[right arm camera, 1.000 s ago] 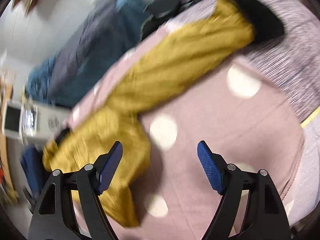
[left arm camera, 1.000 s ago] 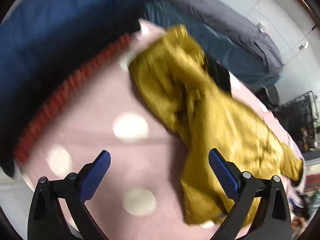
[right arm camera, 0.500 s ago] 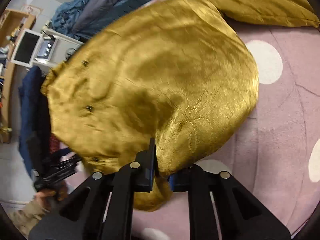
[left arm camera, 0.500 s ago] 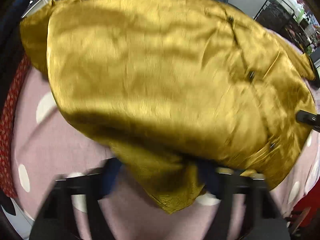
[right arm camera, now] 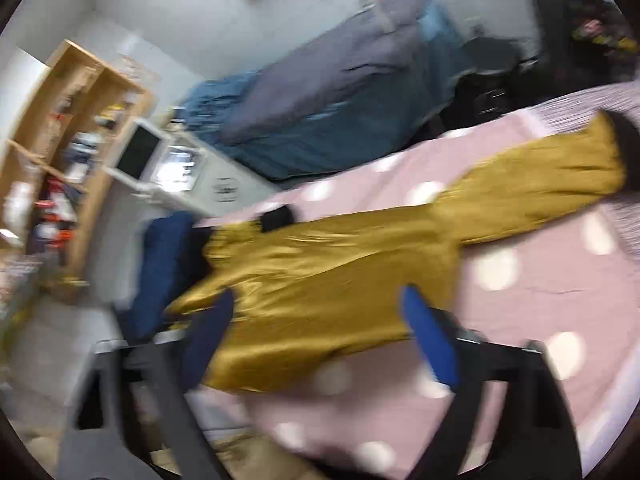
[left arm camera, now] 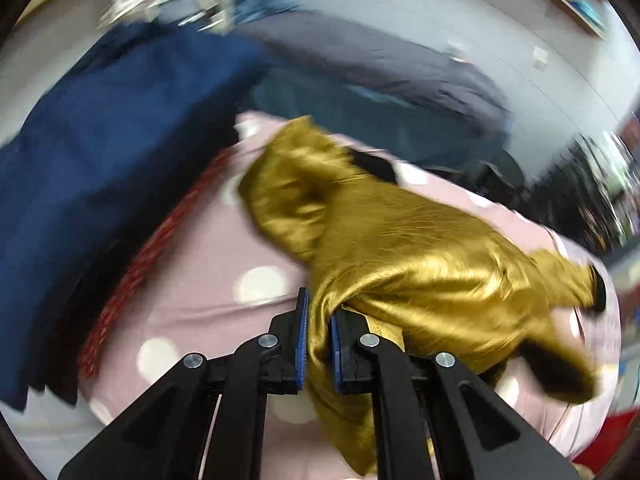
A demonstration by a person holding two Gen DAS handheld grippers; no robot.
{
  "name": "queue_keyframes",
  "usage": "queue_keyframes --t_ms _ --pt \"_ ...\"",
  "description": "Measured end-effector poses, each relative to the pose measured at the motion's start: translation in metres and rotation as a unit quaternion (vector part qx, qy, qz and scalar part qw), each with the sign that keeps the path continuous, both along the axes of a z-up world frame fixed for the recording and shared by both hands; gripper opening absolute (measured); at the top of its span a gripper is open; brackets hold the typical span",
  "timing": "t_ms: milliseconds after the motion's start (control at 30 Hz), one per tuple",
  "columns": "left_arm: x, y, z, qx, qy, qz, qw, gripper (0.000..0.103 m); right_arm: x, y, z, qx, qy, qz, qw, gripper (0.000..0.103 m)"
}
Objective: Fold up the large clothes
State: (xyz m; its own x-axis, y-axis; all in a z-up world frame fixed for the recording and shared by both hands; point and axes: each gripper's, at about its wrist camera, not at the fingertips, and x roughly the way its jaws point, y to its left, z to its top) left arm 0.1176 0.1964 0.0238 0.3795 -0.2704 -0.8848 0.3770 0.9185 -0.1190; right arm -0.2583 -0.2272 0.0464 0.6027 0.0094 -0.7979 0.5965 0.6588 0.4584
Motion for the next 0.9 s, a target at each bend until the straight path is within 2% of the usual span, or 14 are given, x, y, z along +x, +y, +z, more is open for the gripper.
queue_keyframes --t_ms 67,133,200,300,433,467,500,533,567,600,700,767,833,900 --pt "0.007 0.009 -0.021 0.025 0.018 0.015 0.9994 0.009 0.011 0.016 -0.036 -0.051 0.079 0.025 0.995 0.088" --pt "0.005 0.01 -0.037 0.035 0.024 0.015 0.999 0.009 0.016 0.036 -0.081 -0.103 0.151 0.053 0.982 0.088" --pt "0.003 0.0 -0.045 0.035 0.037 0.015 0.9986 0.009 0.017 0.06 -0.137 -0.105 0.215 0.102 0.966 0.084" --pt "-0.002 -0.014 -0.039 0.031 0.025 -0.004 0.9992 0.009 0.014 0.095 -0.182 -0.113 0.228 0.156 0.954 0.08" --pt "-0.01 -0.024 -0.018 0.024 0.01 -0.029 0.9993 0.009 0.028 0.129 -0.205 -0.267 0.218 0.188 0.92 0.08" --pt "-0.011 -0.027 -0.015 0.025 0.007 -0.033 0.9991 0.009 0.038 0.134 -0.21 -0.288 0.229 0.205 0.907 0.08" --pt "-0.01 -0.031 -0.015 0.029 0.004 -0.037 0.9989 0.009 0.048 0.136 -0.211 -0.293 0.232 0.224 0.9 0.072" --pt "-0.009 -0.037 -0.014 0.035 0.0 -0.044 0.9984 0.009 0.056 0.137 -0.208 -0.285 0.222 0.241 0.901 0.056" --pt "-0.009 -0.04 -0.012 0.036 -0.001 -0.047 0.9982 0.009 0.068 0.131 -0.197 -0.256 0.201 0.26 0.909 0.023" --pt "-0.009 -0.042 -0.012 0.036 -0.001 -0.05 0.9981 0.009 0.083 0.126 -0.189 -0.24 0.192 0.259 0.916 0.013" --pt "-0.01 -0.044 -0.012 0.04 0.0 -0.051 0.9979 0.009 0.117 0.069 -0.158 -0.191 0.144 0.188 0.952 0.007" --pt "-0.008 -0.045 -0.02 0.045 0.003 -0.047 0.9979 0.009 0.133 0.013 -0.136 -0.11 0.102 0.093 0.984 0.007" --pt "-0.007 -0.046 -0.03 0.049 0.013 -0.045 0.9977 0.009 0.148 -0.03 -0.134 -0.032 0.082 0.03 0.996 0.007" --pt "-0.006 -0.048 -0.04 0.057 0.02 -0.042 0.9973 0.009 0.172 -0.043 -0.145 -0.008 0.109 0.038 0.993 0.008"
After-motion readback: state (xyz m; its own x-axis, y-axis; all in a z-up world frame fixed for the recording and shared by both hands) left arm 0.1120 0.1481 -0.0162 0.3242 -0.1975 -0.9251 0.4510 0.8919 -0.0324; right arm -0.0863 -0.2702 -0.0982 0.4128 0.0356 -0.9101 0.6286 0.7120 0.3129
